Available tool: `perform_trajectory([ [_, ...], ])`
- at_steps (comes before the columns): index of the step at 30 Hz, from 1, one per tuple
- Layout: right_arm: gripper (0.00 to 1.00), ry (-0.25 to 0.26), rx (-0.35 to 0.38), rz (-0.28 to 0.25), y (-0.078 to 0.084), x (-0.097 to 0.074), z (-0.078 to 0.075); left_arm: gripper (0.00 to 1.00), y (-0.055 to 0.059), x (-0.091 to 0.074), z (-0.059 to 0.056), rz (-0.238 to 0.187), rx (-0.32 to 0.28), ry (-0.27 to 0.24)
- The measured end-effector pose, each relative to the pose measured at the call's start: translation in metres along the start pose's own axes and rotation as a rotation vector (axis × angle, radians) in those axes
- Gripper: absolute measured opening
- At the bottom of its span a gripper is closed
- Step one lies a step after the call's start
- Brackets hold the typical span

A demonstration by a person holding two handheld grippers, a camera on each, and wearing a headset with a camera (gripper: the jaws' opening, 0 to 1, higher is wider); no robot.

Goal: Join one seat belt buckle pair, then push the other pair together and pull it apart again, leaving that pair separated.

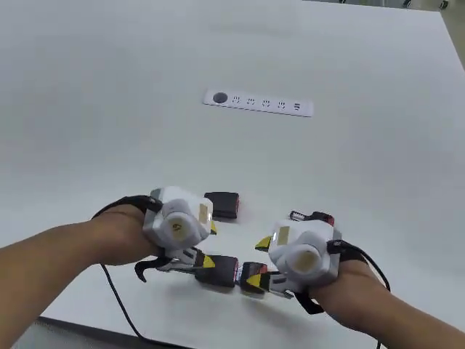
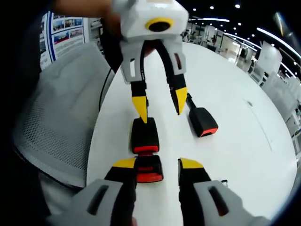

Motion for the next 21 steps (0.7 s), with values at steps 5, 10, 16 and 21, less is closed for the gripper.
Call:
perform_trajectory([
  [5, 0.35, 0.046, -0.005, 0.030, 0.017, -0.006, -0.031, 0.40, 0.003, 0.000, 0.029, 0.018, -0.013, -0.038],
  [10, 0.35, 0.106, 0.021, 0.067, 0.040, -0.018, -0.066, 0.44, 0.005, 0.005, 0.055, 0.018, -0.020, -0.057],
  [16, 0.37, 0.146, 0.036, 0.129, 0.073, -0.030, -0.097, 0.46, 0.010, 0.017, 0.083, 0.037, -0.013, -0.068],
  [21, 0.39, 0.146, 0.042, 0.173, 0.093, -0.029, -0.110, 0.46, 0.017, 0.032, 0.092, 0.074, 0.021, -0.039],
])
Point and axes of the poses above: the centre of the closed fingertips' face, and the gripper's own axes: x roughly forward along the fingers, z roughly to its left, y roughly out of its underside, the point moved 4 cm from there along -x, roughly backward along the fingers, and after that the axes turned 2 degrees about z, right-handed, at the moved point
